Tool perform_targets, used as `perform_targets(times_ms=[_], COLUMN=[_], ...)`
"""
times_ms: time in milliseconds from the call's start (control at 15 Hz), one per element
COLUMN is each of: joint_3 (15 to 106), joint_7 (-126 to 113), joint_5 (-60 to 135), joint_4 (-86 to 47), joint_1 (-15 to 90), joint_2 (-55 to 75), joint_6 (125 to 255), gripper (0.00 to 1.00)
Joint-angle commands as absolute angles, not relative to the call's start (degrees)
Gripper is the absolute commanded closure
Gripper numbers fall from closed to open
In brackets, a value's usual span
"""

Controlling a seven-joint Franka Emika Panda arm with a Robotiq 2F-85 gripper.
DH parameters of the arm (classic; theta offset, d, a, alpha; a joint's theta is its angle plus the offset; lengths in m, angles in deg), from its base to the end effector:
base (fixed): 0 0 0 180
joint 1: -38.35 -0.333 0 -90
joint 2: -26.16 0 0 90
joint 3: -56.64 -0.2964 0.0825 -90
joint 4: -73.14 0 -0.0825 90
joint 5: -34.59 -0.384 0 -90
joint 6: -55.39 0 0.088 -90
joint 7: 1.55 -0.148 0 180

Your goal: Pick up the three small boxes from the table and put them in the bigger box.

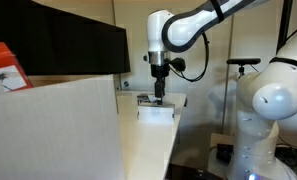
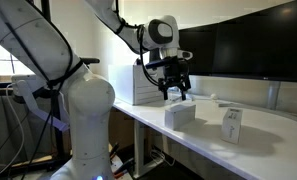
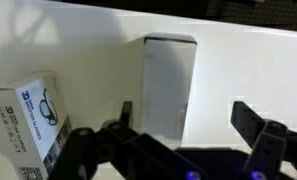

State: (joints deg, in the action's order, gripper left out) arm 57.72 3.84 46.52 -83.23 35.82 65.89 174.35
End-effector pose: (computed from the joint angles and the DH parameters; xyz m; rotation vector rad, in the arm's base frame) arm 0.3494 -0.0081 0.3724 2.9497 0.3271 0.0525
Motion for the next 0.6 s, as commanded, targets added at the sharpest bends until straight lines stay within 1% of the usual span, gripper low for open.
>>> perform_targets(times_ms=[0,533], joint_3=[58.45,57.82], joint_7=[5.17,3.71], joint_5=[45.34,45.68], joint_4=[-83.51,-81.89], joint_1=[36.26,36.48], joint_2=[66.38,59.10], joint_6=[174.75,176.84], gripper=[0.00,0.00])
